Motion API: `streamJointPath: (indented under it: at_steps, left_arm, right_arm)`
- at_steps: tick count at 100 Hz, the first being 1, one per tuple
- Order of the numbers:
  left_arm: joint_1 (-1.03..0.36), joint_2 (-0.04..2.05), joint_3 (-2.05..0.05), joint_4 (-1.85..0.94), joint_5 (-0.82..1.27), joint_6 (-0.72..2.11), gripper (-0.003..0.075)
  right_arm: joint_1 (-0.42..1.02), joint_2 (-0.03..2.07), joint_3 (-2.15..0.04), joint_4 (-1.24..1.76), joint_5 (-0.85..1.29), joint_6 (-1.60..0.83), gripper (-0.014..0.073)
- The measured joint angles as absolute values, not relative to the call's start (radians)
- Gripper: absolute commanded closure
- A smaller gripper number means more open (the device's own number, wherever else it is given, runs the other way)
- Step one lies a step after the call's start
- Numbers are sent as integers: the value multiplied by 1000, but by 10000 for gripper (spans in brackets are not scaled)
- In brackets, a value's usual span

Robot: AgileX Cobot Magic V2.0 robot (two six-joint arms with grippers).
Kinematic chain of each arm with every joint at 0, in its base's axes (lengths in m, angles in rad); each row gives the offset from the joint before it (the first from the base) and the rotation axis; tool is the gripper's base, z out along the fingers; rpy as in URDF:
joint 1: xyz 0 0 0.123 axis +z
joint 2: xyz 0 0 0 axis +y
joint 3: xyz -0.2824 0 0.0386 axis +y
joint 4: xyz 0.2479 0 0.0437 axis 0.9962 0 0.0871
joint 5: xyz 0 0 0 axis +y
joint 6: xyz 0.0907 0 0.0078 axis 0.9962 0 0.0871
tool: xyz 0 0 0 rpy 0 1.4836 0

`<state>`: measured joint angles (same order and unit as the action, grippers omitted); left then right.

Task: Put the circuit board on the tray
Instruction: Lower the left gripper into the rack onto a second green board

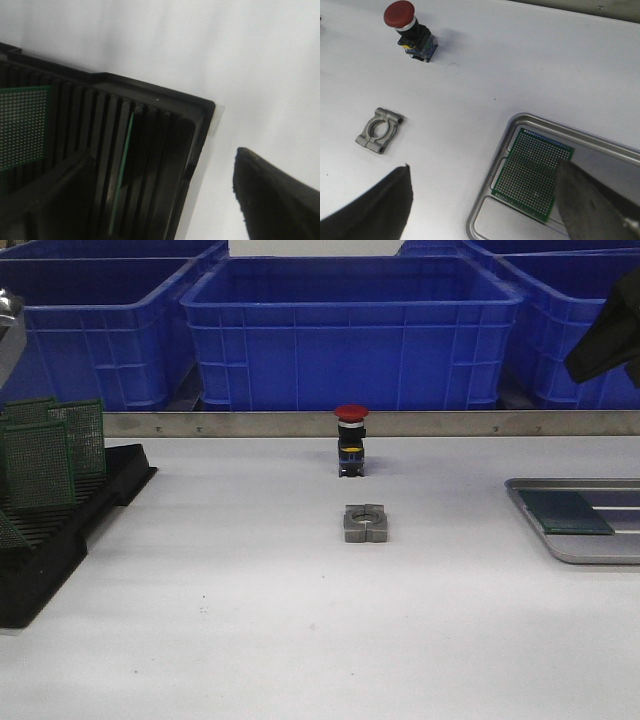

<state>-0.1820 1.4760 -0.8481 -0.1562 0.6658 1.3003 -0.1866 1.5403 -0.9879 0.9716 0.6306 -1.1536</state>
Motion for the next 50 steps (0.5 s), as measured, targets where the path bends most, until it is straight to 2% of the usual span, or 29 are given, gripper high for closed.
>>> streamJointPath:
  at_steps: [10,11,24,50]
  left_arm:
    - [-182,1484,-848,-158,656,1300,499]
    - [-182,1484,-848,-158,656,1300,538]
    - [-182,1484,-848,-158,631,1300,736]
    - [-182,1484,-852,-152,610,1307,741]
  right_arm:
    - [-187,1540,-988,972,631,-1154,-6]
    - [-187,1540,-988,972,631,-1154,-6]
    - [-187,1540,-988,970,633,-1154,-6]
    - [-187,1540,-988,970,634,-1154,-6]
